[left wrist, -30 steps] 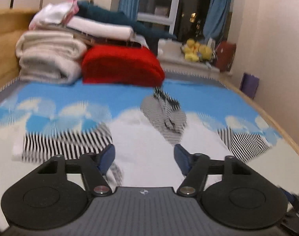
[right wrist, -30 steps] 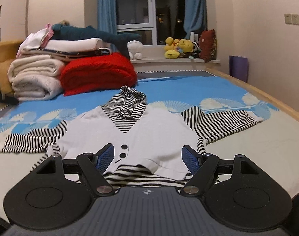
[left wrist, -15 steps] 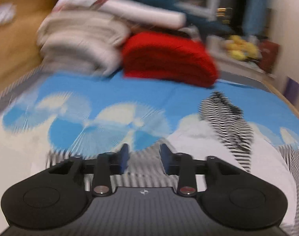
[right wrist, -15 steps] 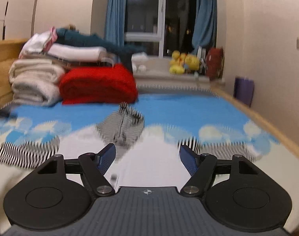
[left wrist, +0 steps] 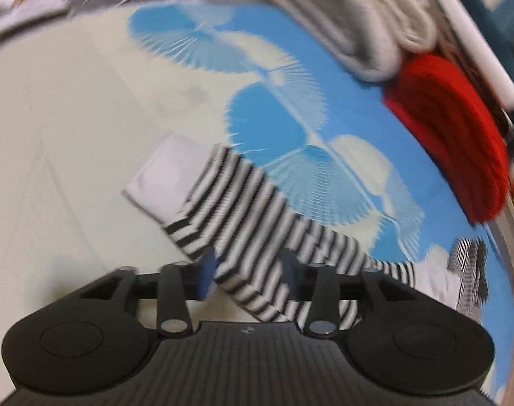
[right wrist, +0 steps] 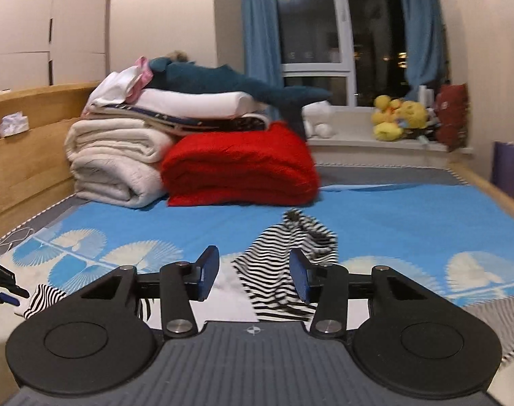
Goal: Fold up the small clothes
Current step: 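Reach the left gripper to a striped sleeve cuff and close on it, then carry the held sleeve across the white front panel with the left gripper, then release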
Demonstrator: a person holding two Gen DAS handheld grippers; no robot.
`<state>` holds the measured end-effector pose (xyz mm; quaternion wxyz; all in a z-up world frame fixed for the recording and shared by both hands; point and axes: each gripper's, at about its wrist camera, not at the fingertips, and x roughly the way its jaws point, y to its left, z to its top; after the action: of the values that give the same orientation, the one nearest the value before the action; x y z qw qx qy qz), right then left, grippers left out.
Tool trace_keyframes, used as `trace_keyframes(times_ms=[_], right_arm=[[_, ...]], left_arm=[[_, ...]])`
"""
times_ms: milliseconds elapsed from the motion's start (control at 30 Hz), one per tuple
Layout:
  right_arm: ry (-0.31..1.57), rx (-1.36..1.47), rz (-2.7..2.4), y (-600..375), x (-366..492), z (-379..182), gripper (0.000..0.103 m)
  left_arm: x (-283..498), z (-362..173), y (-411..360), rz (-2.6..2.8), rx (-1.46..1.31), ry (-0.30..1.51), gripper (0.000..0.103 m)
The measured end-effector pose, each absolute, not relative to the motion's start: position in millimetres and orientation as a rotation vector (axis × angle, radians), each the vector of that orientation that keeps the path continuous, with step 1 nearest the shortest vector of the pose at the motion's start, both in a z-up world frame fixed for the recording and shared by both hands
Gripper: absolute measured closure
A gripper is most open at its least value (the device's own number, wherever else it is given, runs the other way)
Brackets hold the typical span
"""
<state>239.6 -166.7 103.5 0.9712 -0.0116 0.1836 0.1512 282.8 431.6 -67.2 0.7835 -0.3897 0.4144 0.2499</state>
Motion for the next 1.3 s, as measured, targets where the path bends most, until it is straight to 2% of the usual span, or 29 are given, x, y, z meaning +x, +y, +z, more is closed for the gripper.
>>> trace_keyframes(times_ms=[167, 300, 400, 500, 633, 667, 700, 733, 800, 833, 867, 900, 1000, 1133, 1200, 1300], right_arm=[[0.547, 0.080, 0.344, -164.3, 275.6, 78.2, 0.055], [0.536, 0.053, 0.322, -168.1, 280.6, 69.8, 0.055], [0.557, 0.039, 0.294, -173.9, 286.7, 57.6, 0.055], [0.594, 0.058, 0.253, -184.0, 292.7, 46.1, 0.055], [0.612, 0.067, 0.211, -188.1, 300.8, 40.3, 0.055], [0.615, 0.074, 0.209, -189.5, 302.1, 38.9, 0.055], [0.619, 0.082, 0.205, -190.2, 303.8, 37.6, 0.055], [0.624, 0.091, 0.202, -192.4, 304.4, 36.3, 0.057], [0.637, 0.113, 0.194, -196.4, 307.8, 33.5, 0.072], [0.642, 0.119, 0.188, -199.0, 309.0, 32.6, 0.084], [0.646, 0.121, 0.172, -201.5, 310.5, 32.5, 0.091], [0.644, 0.122, 0.151, -203.9, 311.5, 32.5, 0.092], [0.656, 0.134, 0.093, -212.4, 315.6, 31.1, 0.092], [0.709, 0.232, 0.024, -234.9, 323.9, 22.0, 0.090], [0.740, 0.299, 0.002, -247.0, 327.7, 15.1, 0.084], [0.789, 0.438, -0.036, -266.1, 334.8, 2.7, 0.072]], left_arm=[[293.8, -87.8, 467.2, 0.621, -0.943, 0.889, 0.045], [300.4, -107.5, 481.9, 0.707, -0.959, 0.904, 0.048], [307.2, -110.1, 490.7, 0.754, -0.906, 0.885, 0.098], [295.3, -95.9, 486.4, 0.816, -0.868, 0.805, 0.098], [283.5, -101.0, 484.3, 0.843, -0.921, 0.825, 0.091], [278.7, -108.3, 484.0, 0.826, -0.976, 0.844, 0.091], [270.6, -109.2, 478.0, 0.836, -0.994, 0.837, 0.098], [268.8, -103.3, 473.7, 0.855, -0.975, 0.817, 0.099], [279.4, -77.0, 456.5, 0.822, -0.882, 0.759, 0.099], [288.4, -55.1, 442.8, 0.776, -0.828, 0.710, 0.099], [296.1, -34.9, 427.5, 0.722, -0.788, 0.665, 0.100], [304.0, -15.4, 409.3, 0.660, -0.748, 0.624, 0.100], [324.8, 38.0, 334.1, 0.437, -0.633, 0.525, 0.100], [346.8, 72.2, 217.6, 0.080, -0.582, 0.512, 0.099], [355.8, 71.0, 159.6, -0.155, -0.608, 0.603, 0.097], [370.0, 47.1, 107.1, -0.412, -0.621, 0.871, 0.081]])
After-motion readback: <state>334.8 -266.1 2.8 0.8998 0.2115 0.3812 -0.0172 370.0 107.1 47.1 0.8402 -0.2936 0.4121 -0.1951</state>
